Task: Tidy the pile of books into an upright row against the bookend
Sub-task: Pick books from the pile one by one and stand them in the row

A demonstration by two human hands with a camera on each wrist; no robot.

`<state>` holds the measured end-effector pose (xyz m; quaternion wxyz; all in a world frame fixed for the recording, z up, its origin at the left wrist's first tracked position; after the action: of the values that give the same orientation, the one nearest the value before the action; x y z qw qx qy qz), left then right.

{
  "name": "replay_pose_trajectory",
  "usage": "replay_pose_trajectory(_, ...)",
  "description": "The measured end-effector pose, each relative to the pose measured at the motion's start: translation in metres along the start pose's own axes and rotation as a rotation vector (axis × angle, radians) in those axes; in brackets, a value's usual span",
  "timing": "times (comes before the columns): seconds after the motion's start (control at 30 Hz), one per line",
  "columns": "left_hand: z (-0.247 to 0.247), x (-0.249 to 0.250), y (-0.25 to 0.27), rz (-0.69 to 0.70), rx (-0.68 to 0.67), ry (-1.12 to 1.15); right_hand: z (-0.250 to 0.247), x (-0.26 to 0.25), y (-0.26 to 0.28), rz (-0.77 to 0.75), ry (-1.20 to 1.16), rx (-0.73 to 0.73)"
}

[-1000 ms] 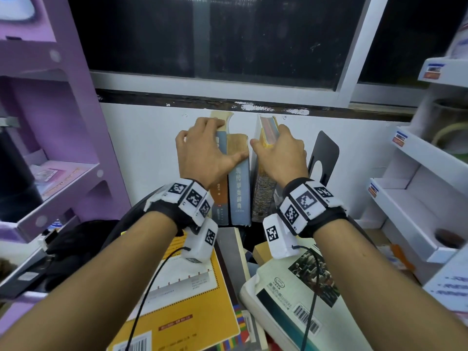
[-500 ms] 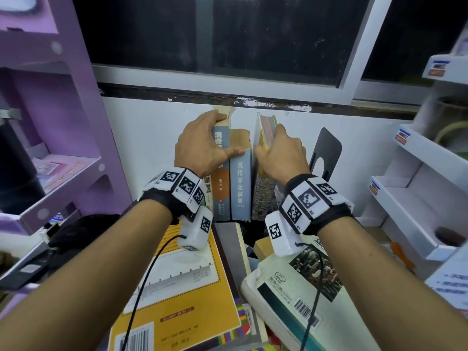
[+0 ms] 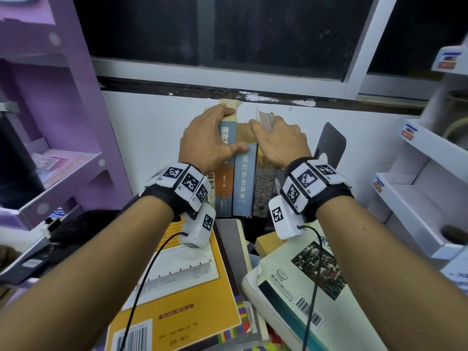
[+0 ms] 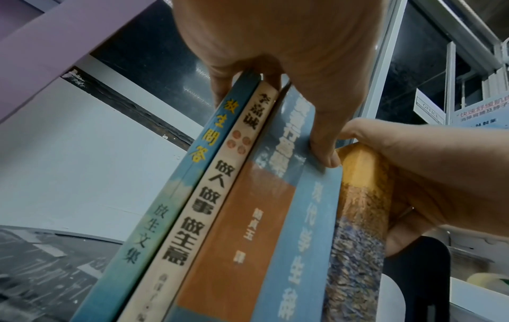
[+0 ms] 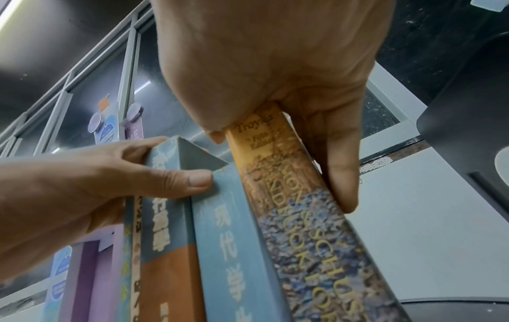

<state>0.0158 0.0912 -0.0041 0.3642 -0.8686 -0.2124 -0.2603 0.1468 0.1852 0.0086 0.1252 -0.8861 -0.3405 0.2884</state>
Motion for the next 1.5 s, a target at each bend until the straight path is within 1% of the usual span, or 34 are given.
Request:
replay_pose_trajectory(0.1, -0.002, -0.001, -0.002, 0.013, -0.032, -0.032, 0.000, -0.001, -0.002, 0.002, 0.047, 0.027)
replay_pose_trajectory(0.2, -0.004, -0.003, -0.002, 0.022, -0.032, -0.046, 0.000, -0.003, -0.001, -0.003, 0.088, 0.049)
replay_pose_trajectory(0.37, -0.003, -0.006, -0.002, 0.029, -0.017, -0.037, 0.006, -0.002, -0.001, 0.000, -0.029, 0.100)
replay_pose_trajectory(0.57, -0.003, -0.009, -0.002, 0.034, -0.016, -0.044, 0.009, 0.004, 0.002, 0.006, -0.044, 0.175)
replay_pose_trajectory(0.7, -0.003, -0.009, -0.002, 0.040, -0.026, -0.059, 0.010, 0.003, 0.006, -0.012, -0.042, 0.199)
replay_pose_trajectory(0.8, -0.004, -0.010, -0.002, 0.047, -0.038, -0.066, 0.009, 0.002, 0.008, -0.040, -0.046, 0.189)
replay_pose_trajectory(0.87, -0.005, -0.011, 0.000, 0.054, -0.052, -0.067, 0.006, 0.001, 0.010, -0.044, -0.052, 0.157)
replay_pose_trajectory(1.07, -0.015, -0.008, 0.009, 0.067, -0.127, -0.066, -0.004, 0.001, 0.012, -0.016, -0.212, -0.009)
replay_pose_trajectory(1.3, -0.037, -0.002, 0.029, 0.026, -0.219, -0.078, -0.018, -0.005, 0.037, -0.010, -0.252, -0.064)
replay_pose_trajectory(1.37, -0.045, -0.001, 0.036, 0.011, -0.240, -0.074, -0.023, -0.008, 0.045, 0.016, -0.233, -0.054)
replay_pose_trajectory(1.5, -0.059, -0.004, 0.049, -0.058, -0.253, -0.067, -0.036, -0.016, 0.063, 0.113, -0.142, 0.068)
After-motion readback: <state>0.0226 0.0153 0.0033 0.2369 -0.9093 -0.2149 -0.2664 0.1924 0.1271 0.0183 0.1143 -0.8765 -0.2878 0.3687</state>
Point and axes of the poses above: each hand's wrist, its own y-axis away from the middle knuckle, its own z-axis out of the palm, x = y × z, the point moved 3 cm from there along -y, towards the middle knuckle, and after that the axes turned 12 degrees about -z, right-handed, at the moved point
